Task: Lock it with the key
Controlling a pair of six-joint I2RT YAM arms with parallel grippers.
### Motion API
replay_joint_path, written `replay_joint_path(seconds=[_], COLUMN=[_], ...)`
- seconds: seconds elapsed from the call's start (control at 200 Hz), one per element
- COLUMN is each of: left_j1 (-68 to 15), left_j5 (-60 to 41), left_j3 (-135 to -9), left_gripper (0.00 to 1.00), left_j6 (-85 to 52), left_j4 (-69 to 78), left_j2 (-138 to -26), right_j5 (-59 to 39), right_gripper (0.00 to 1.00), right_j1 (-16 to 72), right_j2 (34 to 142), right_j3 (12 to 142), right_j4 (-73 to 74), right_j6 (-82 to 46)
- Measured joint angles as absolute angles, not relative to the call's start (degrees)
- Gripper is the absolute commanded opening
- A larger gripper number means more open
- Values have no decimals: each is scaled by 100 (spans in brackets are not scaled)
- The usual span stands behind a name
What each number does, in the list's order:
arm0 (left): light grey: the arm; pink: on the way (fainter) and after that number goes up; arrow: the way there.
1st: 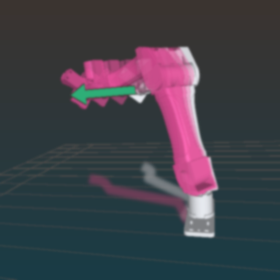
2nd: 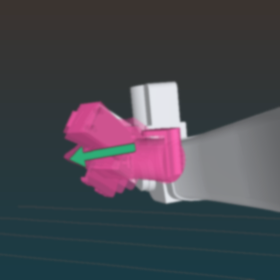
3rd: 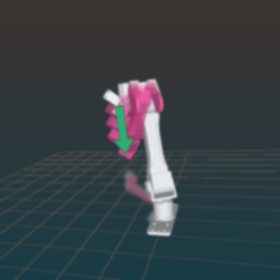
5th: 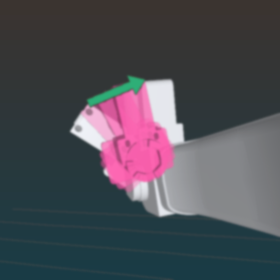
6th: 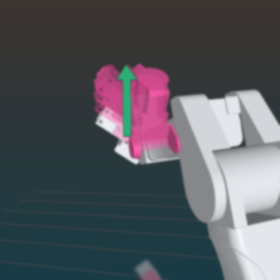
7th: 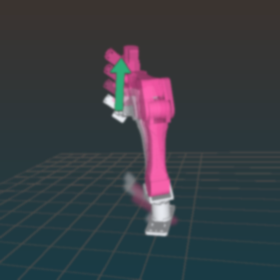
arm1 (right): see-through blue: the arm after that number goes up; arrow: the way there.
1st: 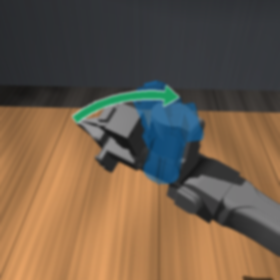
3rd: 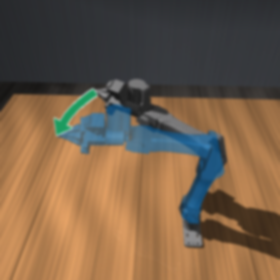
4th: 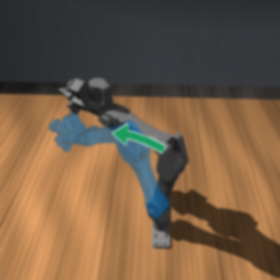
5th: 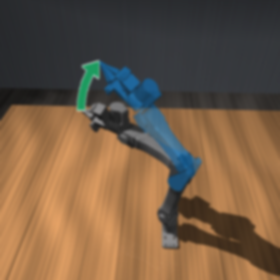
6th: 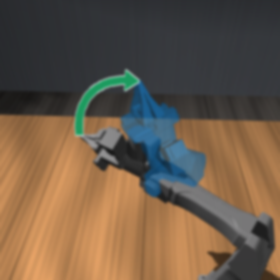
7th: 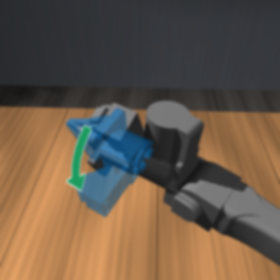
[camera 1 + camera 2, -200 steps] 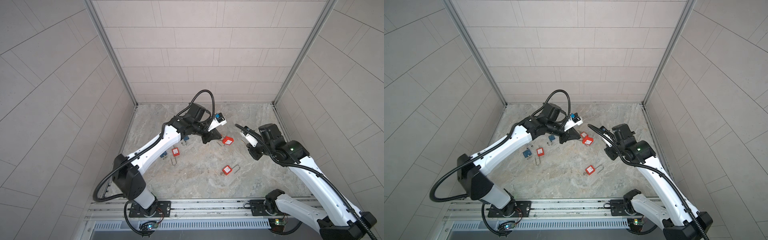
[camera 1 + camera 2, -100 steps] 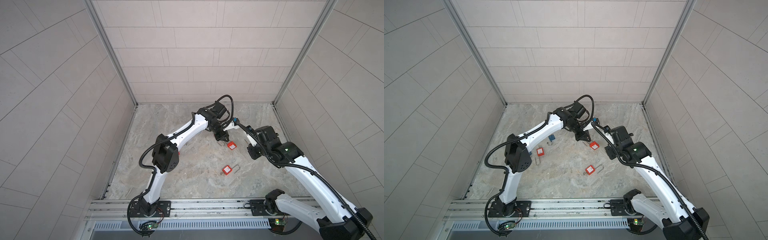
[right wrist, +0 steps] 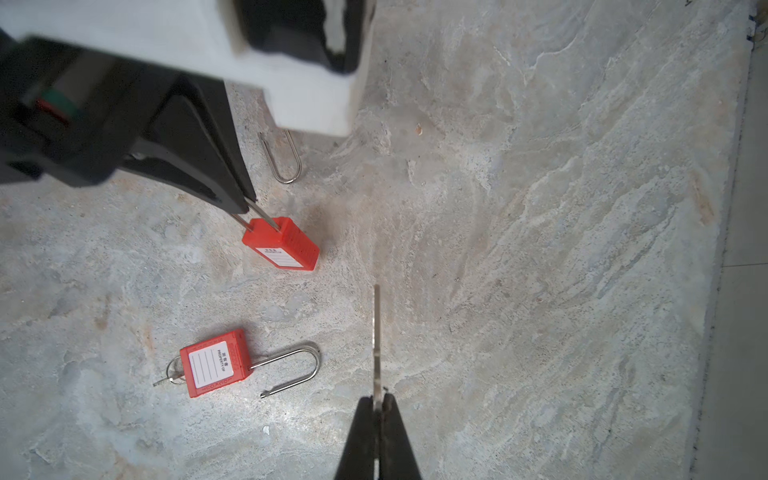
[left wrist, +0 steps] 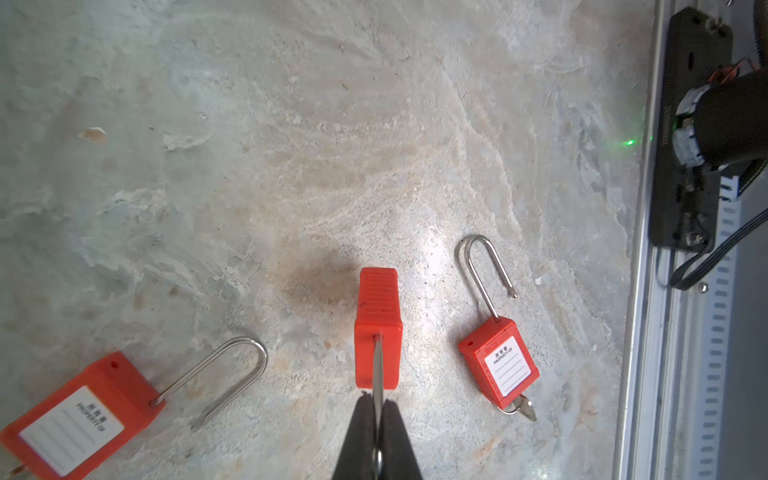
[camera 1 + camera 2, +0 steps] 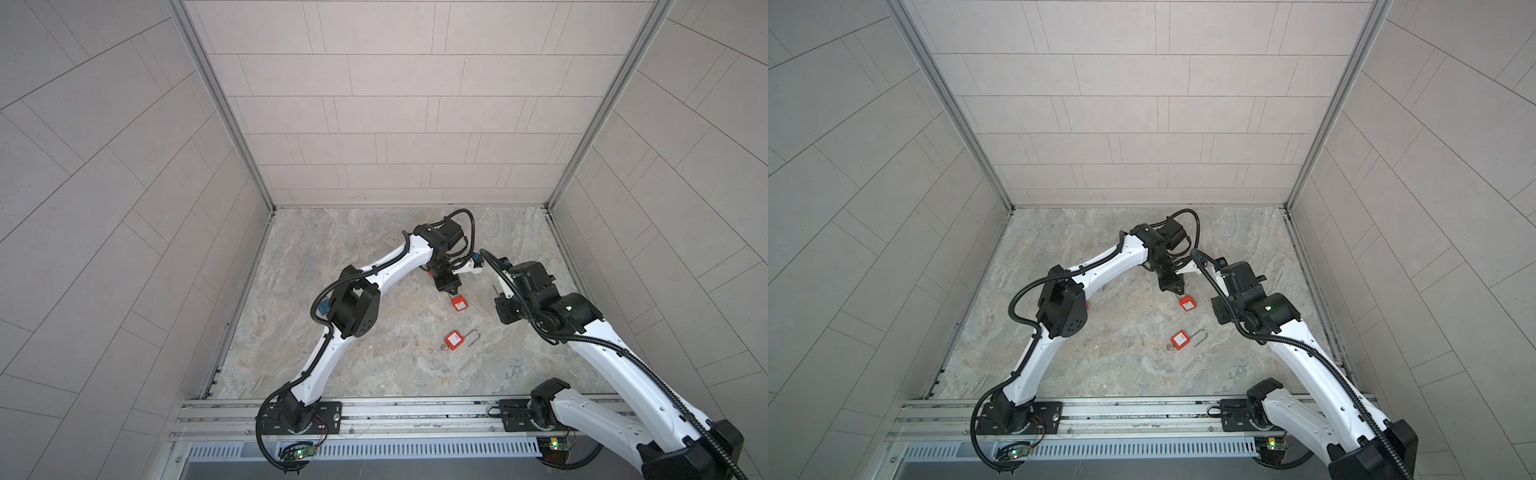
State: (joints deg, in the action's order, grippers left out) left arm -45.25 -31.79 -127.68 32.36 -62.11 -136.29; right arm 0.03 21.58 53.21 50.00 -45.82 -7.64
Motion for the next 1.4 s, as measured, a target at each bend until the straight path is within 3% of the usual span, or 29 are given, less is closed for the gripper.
replay_joint_path(seconds=[0.235, 0.6, 1.401], left_j1=[-4644, -4716, -4965], left_j5=[-3345, -3575, -2287], left_j3=[-12932, -12934, -13017], left_gripper=[0, 9, 28], left_j6=[3398, 3424, 2552], left_j4=[-6287, -6250, -4646], left_j2=[-13826, -13933, -14372], right_j5=[-64, -91, -408], right_gripper=[0, 0, 0], right_j1=[2158, 2158, 2158], right_j2=[4842, 4731, 4368], right_j3=[4547, 4370, 4077], right_j4=[-4464, -4364, -4049], right_j6=[-1079, -1356, -1872])
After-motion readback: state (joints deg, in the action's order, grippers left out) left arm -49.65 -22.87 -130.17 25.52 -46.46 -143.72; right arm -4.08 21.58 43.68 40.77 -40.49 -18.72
